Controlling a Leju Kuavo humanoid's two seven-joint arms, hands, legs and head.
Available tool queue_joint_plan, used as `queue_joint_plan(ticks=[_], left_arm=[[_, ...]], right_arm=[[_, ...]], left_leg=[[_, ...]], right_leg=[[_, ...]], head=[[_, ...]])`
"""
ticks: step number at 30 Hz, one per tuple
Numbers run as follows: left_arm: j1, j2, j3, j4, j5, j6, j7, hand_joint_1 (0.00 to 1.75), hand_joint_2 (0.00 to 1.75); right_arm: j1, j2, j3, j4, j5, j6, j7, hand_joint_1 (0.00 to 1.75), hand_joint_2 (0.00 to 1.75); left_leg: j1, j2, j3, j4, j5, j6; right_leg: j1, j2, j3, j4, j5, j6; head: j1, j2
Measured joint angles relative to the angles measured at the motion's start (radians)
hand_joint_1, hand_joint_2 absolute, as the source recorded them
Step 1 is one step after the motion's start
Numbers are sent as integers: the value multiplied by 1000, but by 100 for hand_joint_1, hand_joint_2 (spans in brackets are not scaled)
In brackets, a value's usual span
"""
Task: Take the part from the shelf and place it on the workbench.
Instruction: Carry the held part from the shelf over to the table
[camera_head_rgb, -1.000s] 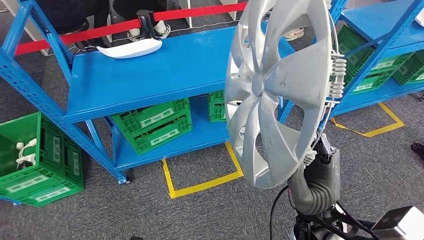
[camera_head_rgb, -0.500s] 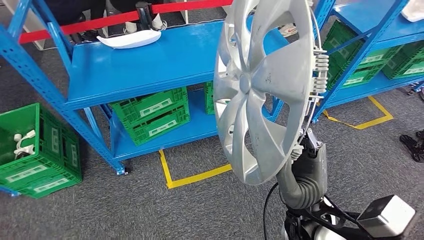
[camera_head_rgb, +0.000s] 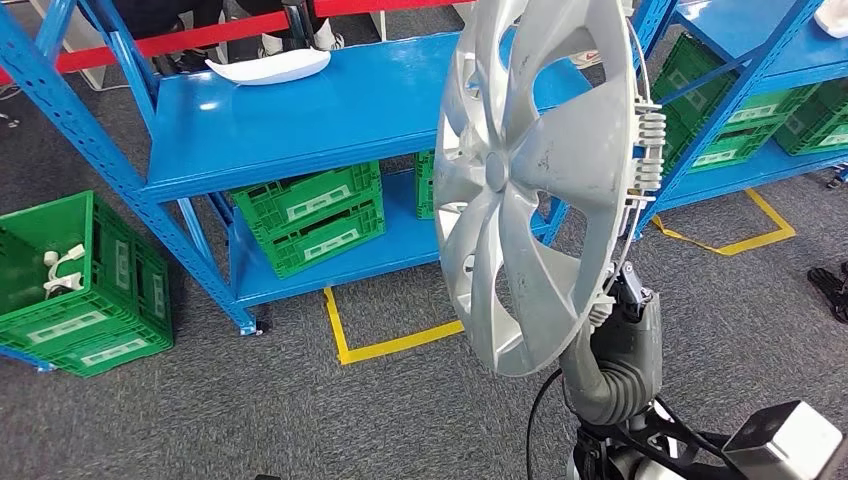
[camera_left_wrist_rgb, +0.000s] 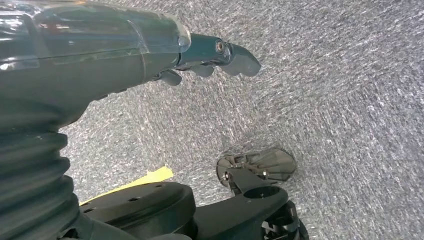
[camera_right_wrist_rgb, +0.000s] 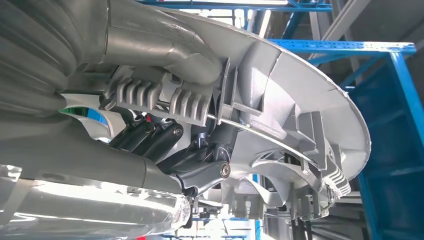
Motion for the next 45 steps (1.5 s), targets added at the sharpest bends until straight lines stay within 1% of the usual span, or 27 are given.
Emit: queue_joint_plan(ticks=[3, 4, 6, 7, 8, 9, 11, 13, 16, 18, 21, 22, 23, 24, 26, 27, 28, 31, 33, 34, 36, 37, 38, 39, 42, 43, 45], left_arm=[[0, 0, 0, 0, 0, 0, -1, 0, 175], [0, 0, 0, 0, 0, 0, -2, 0, 175], [0, -1, 0, 0, 1, -1, -2, 0, 175], [0, -1, 0, 0, 2, -2, -2, 0, 175], [0, -2, 0, 0, 4, -3, -2, 0, 175], [0, -2, 0, 0, 5, -3, -2, 0, 175], [0, -1, 0, 0, 5, -3, -2, 0, 175], [0, 0, 0, 0, 6, -3, -2, 0, 175], [1, 0, 0, 0, 8, -3, -1, 0, 175], [0, -2, 0, 0, 11, -2, -1, 0, 175], [1, -5, 0, 0, 13, -2, -1, 0, 175], [2, -7, 0, 0, 14, -2, -1, 0, 175], [2, -8, 0, 0, 15, -2, -1, 0, 175], [2, -9, 0, 0, 15, -2, -2, 0, 175], [1, -11, 0, 0, 15, -2, -2, 0, 175], [1, -11, 0, 0, 15, -2, -2, 0, 175], [0, -11, 0, 0, 15, -2, -2, 0, 175], [1, -11, 0, 0, 15, -2, -2, 0, 175], [1, -11, 0, 0, 15, -2, -2, 0, 175], [1, -11, 0, 0, 15, -2, -2, 0, 175], [1, -11, 0, 0, 15, -2, -2, 0, 175], [2, -12, 0, 0, 15, -2, -2, 0, 175], [2, -12, 0, 0, 15, -2, -2, 0, 175], [2, -12, 0, 0, 15, -2, -2, 0, 175], [2, -12, 0, 0, 15, -2, -2, 0, 175], [1, -11, 0, 0, 15, -2, -2, 0, 175], [1, -11, 0, 0, 15, -2, -2, 0, 175]], right_arm=[[-6, 0, 4, 1, 0, 1, 0, 175, 175], [-8, 0, 6, 1, 0, 1, 1, 175, 175], [-10, 0, 8, 2, 0, 2, 3, 175, 175], [-10, 0, 9, 3, 1, 2, 3, 175, 175], [-10, 0, 9, 4, 1, 2, 4, 175, 175], [-10, 0, 9, 5, 2, 2, 4, 175, 175], [-10, 0, 10, 7, 4, 3, 6, 175, 175], [-10, 0, 10, 7, 7, 3, 6, 175, 175], [-10, 0, 12, 7, 7, 4, 7, 175, 175], [-11, 0, 13, 6, 7, 4, 7, 175, 175], [-10, 0, 13, 9, 7, 5, 7, 175, 175], [-10, 0, 13, 10, 7, 5, 7, 175, 175], [-9, 0, 14, 11, 7, 5, 7, 175, 175], [-9, 0, 14, 12, 6, 5, 7, 175, 175], [-9, 0, 14, 13, 6, 5, 7, 175, 175], [-9, 0, 14, 13, 6, 5, 7, 175, 175], [-9, 0, 14, 13, 6, 5, 7, 175, 175], [-9, -1, 14, 14, 6, 5, 7, 175, 175], [-8, -1, 14, 14, 5, 5, 7, 175, 175], [-9, -1, 14, 14, 5, 5, 7, 175, 175], [-8, -1, 15, 14, 5, 5, 7, 175, 175], [-8, -1, 15, 15, 5, 5, 7, 175, 175], [-8, -1, 15, 15, 5, 5, 7, 175, 175], [-8, -1, 15, 15, 4, 5, 7, 175, 175], [-9, 0, 15, 15, 4, 5, 7, 175, 175], [-9, 0, 15, 15, 4, 5, 7, 175, 175], [-9, 0, 15, 15, 4, 5, 7, 175, 175]], left_leg=[[-1, 2, -18, 8, 12, -16], [0, 3, -32, 21, 6, -28], [1, 0, -96, 166, -76, -45], [2, -2, -122, 238, -115, -48], [0, -5, -133, 287, -135, -44], [-3, -6, -109, 258, -111, -38], [-11, -9, -32, 139, -53, -16], [-20, -11, 20, 46, -27, -1], [-20, -10, 33, 11, -24, 3], [-12, -10, 37, -9, -20, 9], [-7, -4, 35, -16, -17, 12], [-7, -2, 34, -15, -17, 12], [-5, 0, 34, -14, -17, 10], [-3, 1, 34, -11, -17, 8], [0, 1, 33, -6, -20, 0], [0, 0, 30, -1, -21, -6], [-1, 0, 24, 3, -21, -12], [-2, 1, 9, 10, -17, -30], [1, 1, -5, 39, -44, -38], [1, 0, -24, 82, -74, -41], [1, -3, -80, 213, -142, -44], [1, -4, -103, 268, -162, -44], [1, -4, -113, 293, -164, -43], [0, -4, -103, 280, -146, -40], [-2, -6, -7, 98, -52, -24], [-4, -7, 15, 50, -40, -20], [-8, -9, 25, 21, -39, -14]], right_leg=[[-6, 4, 129, -213, 63, 1], [-5, 5, 160, -278, 81, -12], [8, 3, 141, -295, 95, -51], [14, 0, 129, -295, 103, -67], [21, -1, 121, -292, 106, -73], [26, 0, 117, -288, 107, -74], [33, 0, 113, -282, 107, -74], [35, -1, 108, -278, 108, -71], [32, -1, 103, -274, 109, -59], [30, 2, 87, -238, 79, -45], [16, 5, 14, -62, -12, -21], [11, 5, -4, -14, -26, -16], [6, 5, -8, 0, -21, -11], [2, 4, 5, -23, 4, -6], [-5, 5, 64, -147, 75, 0], [-6, 6, 90, -205, 99, -1], [-5, 7, 105, -244, 108, -5], [-1, 8, 104, -268, 105, -30], [-1, 5, 102, -272, 111, -46], [-1, 3, 100, -274, 114, -53], [4, -1, 95, -274, 117, -62], [7, -2, 93, -274, 119, -65], [10, -2, 92, -274, 120, -66], [13, -2, 91, -273, 120, -67], [18, -1, 90, -267, 121, -65], [20, 0, 87, -264, 122, -62], [20, 0, 79, -262, 126, -51]], head=[[5, 0], [3, 0], [-14, 0], [-23, 0], [-28, 0], [-29, 0], [-29, 0], [-27, 0], [-30, 0], [-25, 0], [-9, 0], [-6, 0], [-5, 0], [-3, 0], [1, 0], [4, 0], [7, 0], [4, 0], [-3, 0], [-9, 0], [-22, 0], [-25, 0], [-26, 0], [-27, 0], [-29, 0], [-29, 0], [-29, 0]])
